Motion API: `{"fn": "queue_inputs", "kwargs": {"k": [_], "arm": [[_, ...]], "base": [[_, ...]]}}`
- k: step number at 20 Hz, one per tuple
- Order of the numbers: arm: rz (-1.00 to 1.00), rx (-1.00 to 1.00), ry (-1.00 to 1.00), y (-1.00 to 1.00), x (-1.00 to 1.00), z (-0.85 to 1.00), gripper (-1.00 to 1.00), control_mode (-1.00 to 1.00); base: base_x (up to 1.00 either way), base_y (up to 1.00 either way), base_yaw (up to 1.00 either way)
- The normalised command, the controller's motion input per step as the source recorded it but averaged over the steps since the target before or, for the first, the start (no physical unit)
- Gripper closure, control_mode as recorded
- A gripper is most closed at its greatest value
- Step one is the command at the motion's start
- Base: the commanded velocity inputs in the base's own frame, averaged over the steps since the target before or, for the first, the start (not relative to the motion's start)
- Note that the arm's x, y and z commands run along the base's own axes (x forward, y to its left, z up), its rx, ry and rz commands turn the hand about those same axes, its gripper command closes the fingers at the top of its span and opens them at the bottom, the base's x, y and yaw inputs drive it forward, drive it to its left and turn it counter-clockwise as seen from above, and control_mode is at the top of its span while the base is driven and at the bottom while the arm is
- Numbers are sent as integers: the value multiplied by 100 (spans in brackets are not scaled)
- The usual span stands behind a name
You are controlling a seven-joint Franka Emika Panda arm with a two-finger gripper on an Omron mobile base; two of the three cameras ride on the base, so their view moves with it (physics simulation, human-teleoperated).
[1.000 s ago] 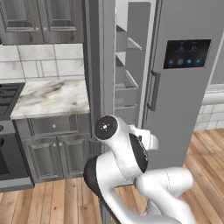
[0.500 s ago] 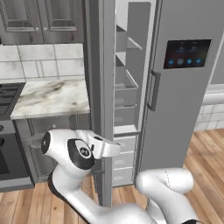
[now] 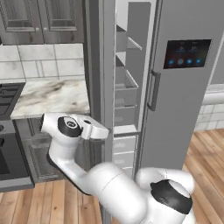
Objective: Store the hot dog in the freezer for long-term storage. Close the freezer door after placing the cooked food.
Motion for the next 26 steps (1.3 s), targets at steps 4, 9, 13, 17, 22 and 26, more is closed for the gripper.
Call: {"fn": "queue_inputs", "kwargs": {"k": [4, 9, 13, 17, 22, 26], "arm": [[7, 0, 0, -23, 90, 0, -100, -100], [5, 0, 0, -8, 57, 0, -100, -100], [2, 0, 0, -23, 51, 0, -100, -100], [1, 0, 0, -30, 37, 0, -100, -100], [4, 1, 0, -70, 23, 0, -100, -100], [20, 9, 0, -100, 22, 0, -100, -100]], "base": [[0, 0, 0], [0, 0, 0], [0, 0, 0], [0, 0, 0], [0, 0, 0], [0, 0, 0]]}}
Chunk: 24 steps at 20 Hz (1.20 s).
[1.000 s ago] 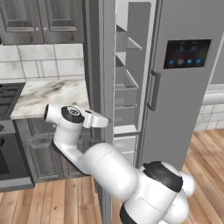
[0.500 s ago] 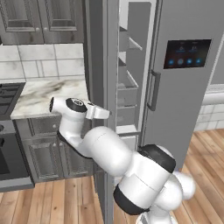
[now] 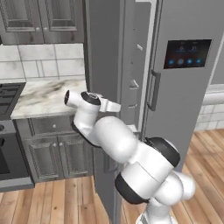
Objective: Store the hot dog in the freezer for long-term storage. Close the freezer door after placing the cooked food.
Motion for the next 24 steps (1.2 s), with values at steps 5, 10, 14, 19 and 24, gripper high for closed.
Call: {"fn": "queue_inputs", "kwargs": {"k": [5, 10, 14, 19, 24], "arm": [[30, 16, -1, -100, 38, 0, -100, -100], [25, 21, 0, -85, 45, 2, -100, -100], [22, 29, 1, -82, 57, 12, -100, -100], [20, 27, 2, -59, 55, 18, -100, -100], [3, 12, 0, -19, 27, 10, -100, -100]], "base": [[0, 0, 0], [0, 0, 0], [0, 0, 0], [0, 0, 0], [0, 0, 0]]}}
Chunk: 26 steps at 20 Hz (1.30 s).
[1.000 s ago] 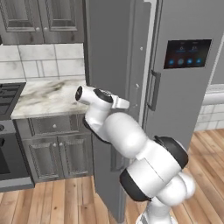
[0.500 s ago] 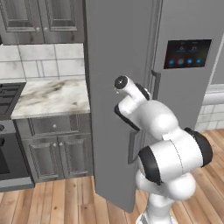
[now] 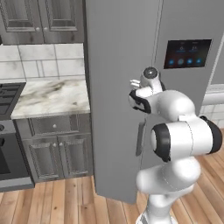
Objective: Store the hot dog in the freezer for long-term storage. Close the freezer door after placing the cooked food.
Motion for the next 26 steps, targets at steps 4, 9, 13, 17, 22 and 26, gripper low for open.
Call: {"fn": "queue_inputs", "kwargs": {"k": [4, 9, 13, 17, 22, 26], "arm": [[10, 0, 1, 0, 41, 0, -100, -100], [13, 0, 3, -1, 48, 1, -100, -100], [13, 0, 0, -19, 57, 0, -100, -100], [16, 0, -6, -25, 42, 0, -100, -100], [14, -1, -12, -11, 27, 0, -100, -100], [6, -5, -5, 0, 28, 0, -100, -100]], "base": [[0, 0, 0], [0, 0, 0], [0, 0, 0], [0, 0, 0], [0, 0, 0], [0, 0, 0]]}}
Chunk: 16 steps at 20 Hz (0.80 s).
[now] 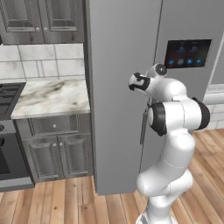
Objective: Store the hot dog in the freezer for long-term storage. Close the freezer door after placing the cooked food.
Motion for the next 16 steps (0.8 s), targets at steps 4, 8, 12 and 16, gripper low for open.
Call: {"fn": "queue_inputs", "kwargs": {"k": [4, 8, 12, 16], "arm": [[1, -6, -1, 0, 40, 0, -100, -100], [0, -6, 0, 0, 57, 0, -100, -100], [1, -1, 0, 0, 67, 0, -100, -100], [2, 0, 0, 0, 53, 0, -100, -100]], "base": [[0, 0, 0], [0, 0, 0], [0, 0, 0], [0, 0, 0]]}}
